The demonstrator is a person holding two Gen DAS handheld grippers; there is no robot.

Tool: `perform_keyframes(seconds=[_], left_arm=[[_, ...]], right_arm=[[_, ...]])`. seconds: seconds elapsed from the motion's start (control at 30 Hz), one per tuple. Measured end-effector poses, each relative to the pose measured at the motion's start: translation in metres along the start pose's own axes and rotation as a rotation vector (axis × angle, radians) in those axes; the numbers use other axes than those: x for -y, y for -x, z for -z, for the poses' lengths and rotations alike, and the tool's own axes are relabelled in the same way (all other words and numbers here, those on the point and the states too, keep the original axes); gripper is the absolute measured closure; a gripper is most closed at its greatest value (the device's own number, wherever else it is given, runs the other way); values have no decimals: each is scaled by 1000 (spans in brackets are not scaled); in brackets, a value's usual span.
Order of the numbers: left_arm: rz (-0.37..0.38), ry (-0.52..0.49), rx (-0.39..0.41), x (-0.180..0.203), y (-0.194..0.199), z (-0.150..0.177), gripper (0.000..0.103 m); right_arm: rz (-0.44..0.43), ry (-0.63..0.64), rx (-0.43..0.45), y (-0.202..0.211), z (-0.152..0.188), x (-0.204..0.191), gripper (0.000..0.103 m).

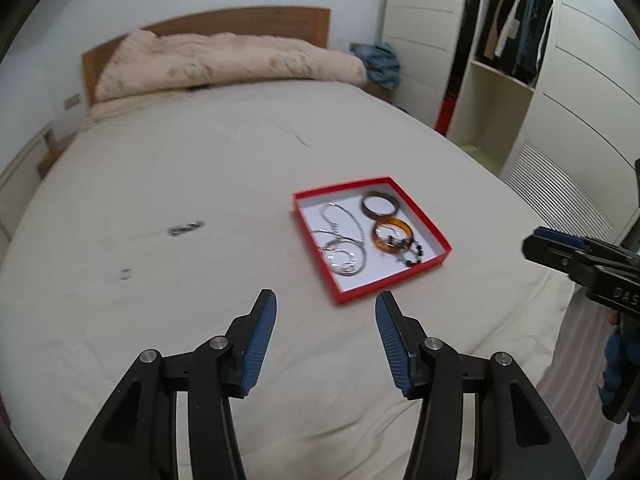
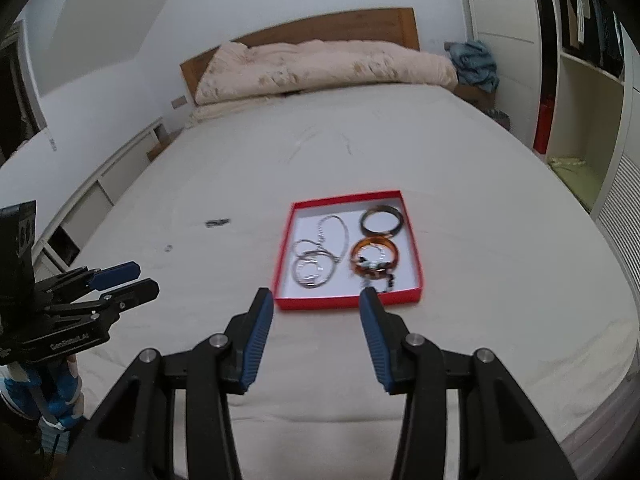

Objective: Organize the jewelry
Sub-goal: 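Withdraw both tools from the box toward the ring and watch, then grasp the silver ring with the left tool while the right tool grasps the silver watch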

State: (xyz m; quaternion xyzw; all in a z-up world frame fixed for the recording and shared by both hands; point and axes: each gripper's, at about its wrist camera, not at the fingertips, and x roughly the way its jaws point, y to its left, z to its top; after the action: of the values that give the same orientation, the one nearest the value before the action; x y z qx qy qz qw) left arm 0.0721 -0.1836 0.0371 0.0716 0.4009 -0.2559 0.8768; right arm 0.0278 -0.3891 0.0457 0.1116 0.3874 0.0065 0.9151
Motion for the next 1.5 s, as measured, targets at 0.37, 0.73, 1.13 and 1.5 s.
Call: perform_keyframes(seconds=[0.37, 0.73, 1.13, 1.5], left_arm=[[-190, 120, 113, -71, 86, 30, 42], [-317, 203, 138, -149, 73, 54, 35], [-302, 252, 45, -229, -35, 43, 36], [-243, 241, -45, -290, -150, 28, 44]], right_arm=[[-71, 139, 86, 60, 4, -85, 60], [-119, 328, 35, 2, -7, -137, 60], [-205, 425, -148, -172, -38, -164, 60], [-287, 531, -258, -330, -78, -201, 60]])
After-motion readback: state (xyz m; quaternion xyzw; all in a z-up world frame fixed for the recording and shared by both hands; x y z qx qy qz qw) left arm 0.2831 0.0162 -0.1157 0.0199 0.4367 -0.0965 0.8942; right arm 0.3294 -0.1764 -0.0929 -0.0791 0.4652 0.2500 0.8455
